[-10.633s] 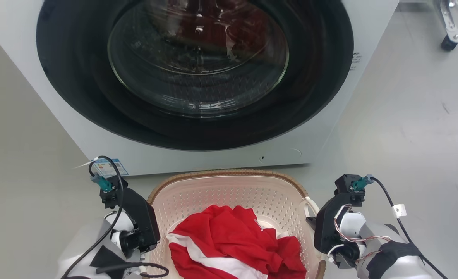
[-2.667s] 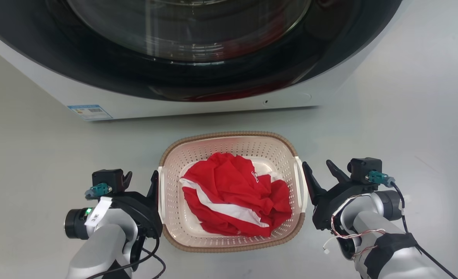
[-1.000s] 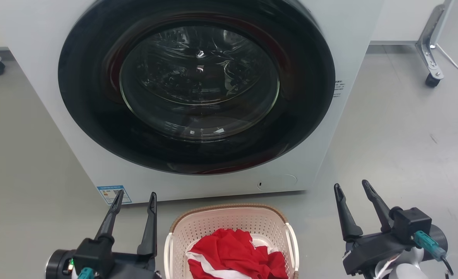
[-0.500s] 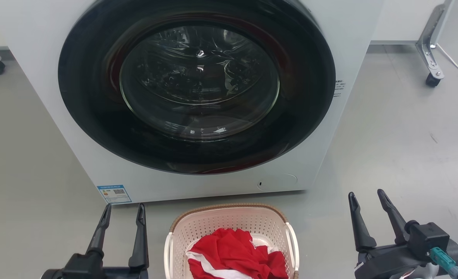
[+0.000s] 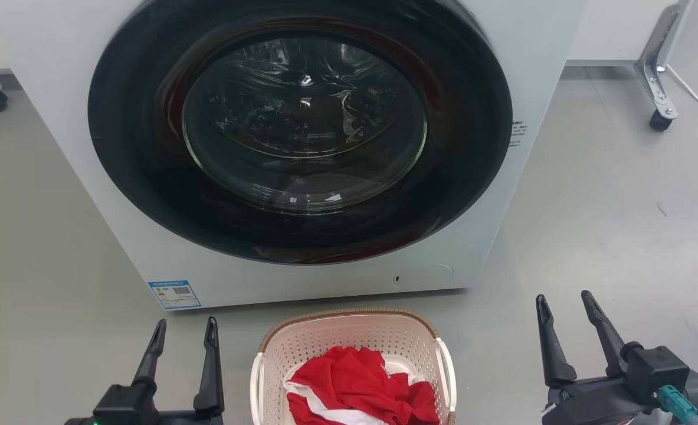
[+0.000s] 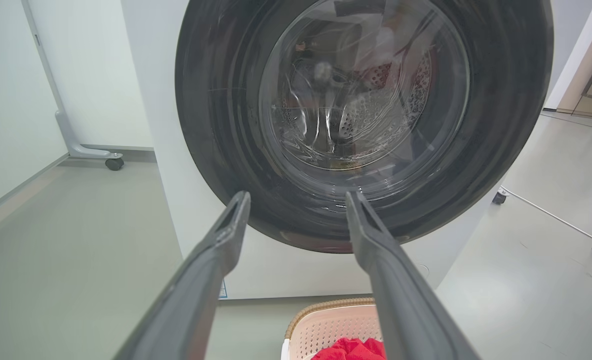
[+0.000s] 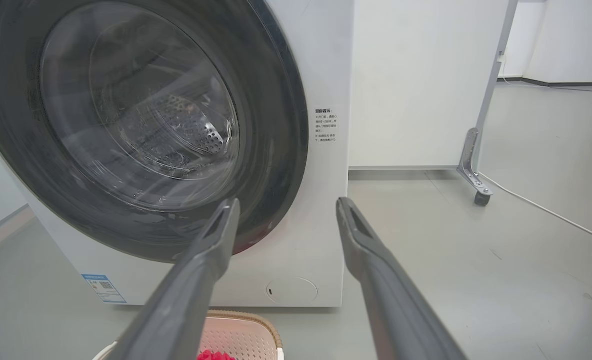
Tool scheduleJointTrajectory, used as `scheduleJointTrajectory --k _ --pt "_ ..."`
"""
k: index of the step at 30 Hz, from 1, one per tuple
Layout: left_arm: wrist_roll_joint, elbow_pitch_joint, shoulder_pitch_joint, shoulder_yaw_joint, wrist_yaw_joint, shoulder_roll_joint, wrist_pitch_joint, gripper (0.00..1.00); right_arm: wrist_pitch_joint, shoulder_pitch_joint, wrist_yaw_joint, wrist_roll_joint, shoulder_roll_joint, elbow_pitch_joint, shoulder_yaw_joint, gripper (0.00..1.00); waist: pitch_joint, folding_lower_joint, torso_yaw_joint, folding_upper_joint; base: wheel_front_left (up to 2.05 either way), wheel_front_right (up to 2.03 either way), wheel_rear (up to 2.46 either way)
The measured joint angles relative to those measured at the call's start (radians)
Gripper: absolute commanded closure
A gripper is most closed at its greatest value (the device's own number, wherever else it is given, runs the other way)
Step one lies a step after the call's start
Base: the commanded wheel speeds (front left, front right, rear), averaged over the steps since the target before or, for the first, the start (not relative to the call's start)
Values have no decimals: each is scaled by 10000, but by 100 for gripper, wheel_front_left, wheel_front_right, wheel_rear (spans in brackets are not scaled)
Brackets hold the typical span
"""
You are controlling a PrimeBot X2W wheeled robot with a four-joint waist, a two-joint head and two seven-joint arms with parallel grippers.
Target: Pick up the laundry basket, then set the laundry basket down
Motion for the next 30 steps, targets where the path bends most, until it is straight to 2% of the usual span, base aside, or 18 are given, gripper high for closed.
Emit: scheduleJointTrajectory --k 15,16,24,30 --pt "334 -127 78 134 0 -161 491 0 0 33 0 -345 161 -151 -132 0 30 0 57 0 0 0 0" --pt "362 -148 103 138 0 -167 550 100 0 35 0 -345 161 -161 -144 100 33 0 62 0 0 0 0" --pt "224 301 269 173 -109 -219 608 100 111 273 77 -163 349 249 -226 100 26 0 61 0 0 0 0" --pt "-351 410 264 301 -194 -232 713 100 282 267 194 380 412 299 -431 100 -11 0 60 0 0 0 0"
